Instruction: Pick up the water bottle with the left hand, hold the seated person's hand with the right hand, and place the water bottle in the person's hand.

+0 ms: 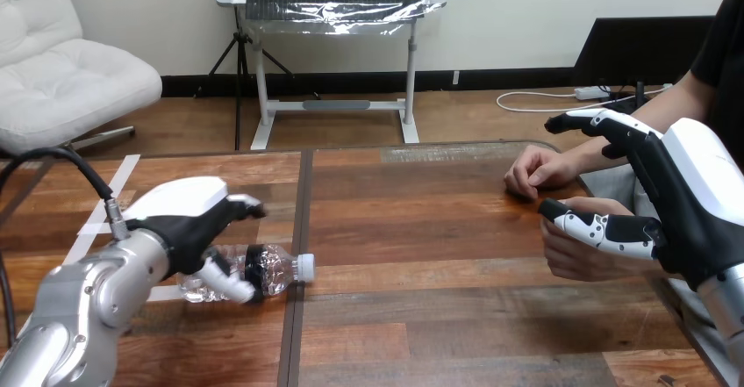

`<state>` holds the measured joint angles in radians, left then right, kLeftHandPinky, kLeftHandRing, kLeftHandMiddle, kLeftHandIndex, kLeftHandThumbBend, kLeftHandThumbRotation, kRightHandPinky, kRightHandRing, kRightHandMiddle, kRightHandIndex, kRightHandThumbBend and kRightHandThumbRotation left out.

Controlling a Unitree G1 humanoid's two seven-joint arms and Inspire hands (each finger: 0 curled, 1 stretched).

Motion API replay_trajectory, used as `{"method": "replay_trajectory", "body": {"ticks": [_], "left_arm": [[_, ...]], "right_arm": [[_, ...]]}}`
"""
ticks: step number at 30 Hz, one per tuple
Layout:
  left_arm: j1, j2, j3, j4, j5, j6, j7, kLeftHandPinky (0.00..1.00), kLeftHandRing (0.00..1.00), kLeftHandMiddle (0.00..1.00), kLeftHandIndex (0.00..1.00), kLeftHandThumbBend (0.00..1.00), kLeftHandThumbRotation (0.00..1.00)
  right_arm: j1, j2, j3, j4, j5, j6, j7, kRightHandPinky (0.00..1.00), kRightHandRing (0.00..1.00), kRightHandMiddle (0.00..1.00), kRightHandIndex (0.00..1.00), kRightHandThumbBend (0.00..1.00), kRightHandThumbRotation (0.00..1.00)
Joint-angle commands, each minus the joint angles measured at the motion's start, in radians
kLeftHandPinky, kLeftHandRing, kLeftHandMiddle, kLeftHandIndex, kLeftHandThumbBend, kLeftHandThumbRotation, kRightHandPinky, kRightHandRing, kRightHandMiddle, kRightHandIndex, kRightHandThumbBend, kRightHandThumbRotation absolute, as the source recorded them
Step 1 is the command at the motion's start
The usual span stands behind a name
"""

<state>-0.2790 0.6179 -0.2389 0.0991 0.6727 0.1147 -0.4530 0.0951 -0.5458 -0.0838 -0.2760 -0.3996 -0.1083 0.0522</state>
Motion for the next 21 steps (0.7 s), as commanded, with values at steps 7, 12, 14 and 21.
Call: {"method": "replay_trajectory", "body": {"ticks": [7,12,14,21], "left_arm": [[-0.048,-0.007,0.025,0.063,-0.056,-0.04,0.061,0.78,0.86,0.89,0.88,0.79,0.27],[-0.056,-0.008,0.016,0.077,-0.058,-0.048,0.066,0.77,0.86,0.88,0.88,0.79,0.27],[-0.06,-0.009,0.013,0.084,-0.06,-0.047,0.064,0.77,0.86,0.88,0.87,0.79,0.27],[-0.07,-0.017,0.005,0.107,-0.06,-0.05,0.066,0.76,0.85,0.88,0.87,0.8,0.27]], "right_arm": [[-0.04,0.004,-0.029,-0.028,0.006,-0.008,0.002,0.72,0.81,0.81,0.75,0.6,0.0],[-0.039,0.001,-0.029,-0.024,-0.003,-0.016,-0.003,0.72,0.81,0.81,0.75,0.6,0.0],[-0.039,0.001,-0.029,-0.024,-0.002,-0.014,-0.002,0.72,0.81,0.81,0.75,0.6,0.0],[-0.037,-0.002,-0.032,-0.021,0.002,-0.019,0.0,0.72,0.81,0.81,0.75,0.61,0.0]]}}
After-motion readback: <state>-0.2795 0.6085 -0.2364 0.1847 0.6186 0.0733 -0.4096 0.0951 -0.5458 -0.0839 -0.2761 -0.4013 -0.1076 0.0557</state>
